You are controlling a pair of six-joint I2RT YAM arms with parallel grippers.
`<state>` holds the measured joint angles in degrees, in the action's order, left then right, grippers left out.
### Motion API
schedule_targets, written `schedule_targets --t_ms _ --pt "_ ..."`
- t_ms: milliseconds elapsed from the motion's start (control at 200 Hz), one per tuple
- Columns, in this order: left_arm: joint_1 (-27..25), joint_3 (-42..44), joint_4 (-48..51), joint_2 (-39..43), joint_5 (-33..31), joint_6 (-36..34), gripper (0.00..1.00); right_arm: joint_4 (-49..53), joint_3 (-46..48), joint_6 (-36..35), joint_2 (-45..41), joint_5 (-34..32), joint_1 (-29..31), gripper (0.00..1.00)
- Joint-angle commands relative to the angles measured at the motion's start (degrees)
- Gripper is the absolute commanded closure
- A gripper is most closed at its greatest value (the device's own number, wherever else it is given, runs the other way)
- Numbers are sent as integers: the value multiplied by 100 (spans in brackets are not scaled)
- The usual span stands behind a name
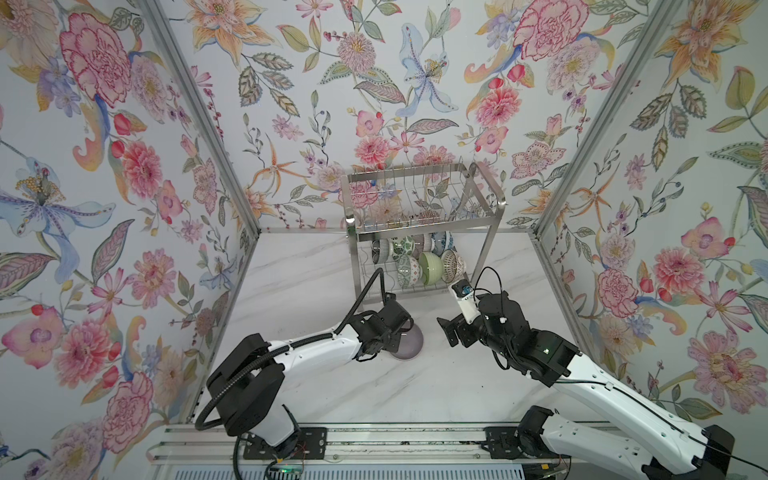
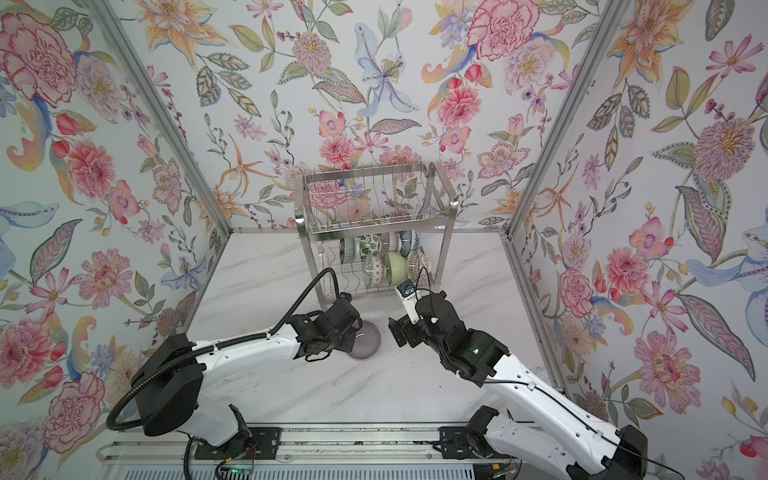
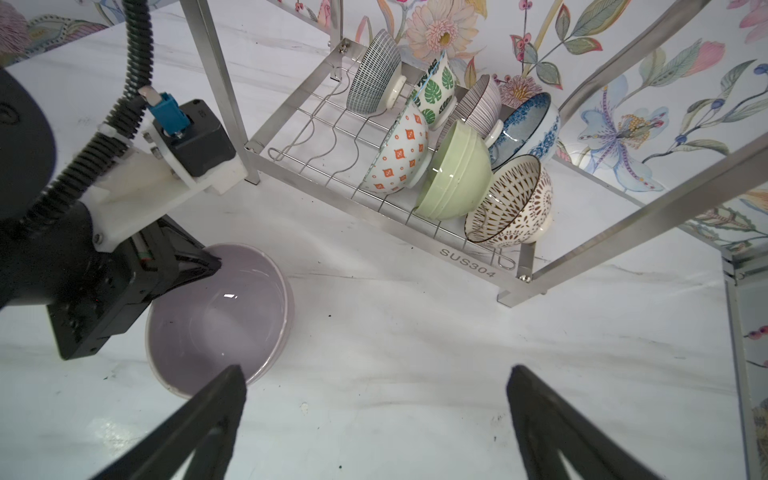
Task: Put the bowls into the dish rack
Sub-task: 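Lift the lilac bowl with the left gripper while the right gripper grasps its rim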
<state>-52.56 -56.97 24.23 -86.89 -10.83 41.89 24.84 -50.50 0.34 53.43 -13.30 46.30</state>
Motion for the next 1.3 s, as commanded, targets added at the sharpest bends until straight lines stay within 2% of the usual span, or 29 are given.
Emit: schedule_targets --t_ms 0,155,285,390,525,595,891,1016,1171,1296 --pt "-194 -593 -48 590 -915 -331 100 96 -410 335 -142 492 -29 1" --pt "-264 -675 -320 902 -1506 -409 100 -197 -718 809 14 1113 -23 1" --pt "-308 -559 -747 1157 -1871 -406 100 -381 -833 1233 319 1143 5 2" --pt "-334 -509 -1064 1308 -2044 -469 100 -371 -1014 1507 682 987 6 14" --pt "-367 -460 -1226 1409 -2198 -601 100 -375 -1321 1774 1144 847 31 38" --pt "-375 -413 -1285 1475 -2239 -646 100 -368 -1481 1867 1348 764 53 45" --pt "-396 -235 -1516 1728 -2259 -750 100 -394 -1785 2245 1998 604 143 65" --pt "-404 -257 -1589 1710 -2187 -809 100 -453 -1813 2344 2134 555 209 77" --pt "-404 -229 -1680 1750 -2125 -863 100 -449 -1862 2352 2142 370 290 100" --pt "-403 -134 -1729 1794 -2041 -916 100 -422 -1915 2224 2080 298 291 100"
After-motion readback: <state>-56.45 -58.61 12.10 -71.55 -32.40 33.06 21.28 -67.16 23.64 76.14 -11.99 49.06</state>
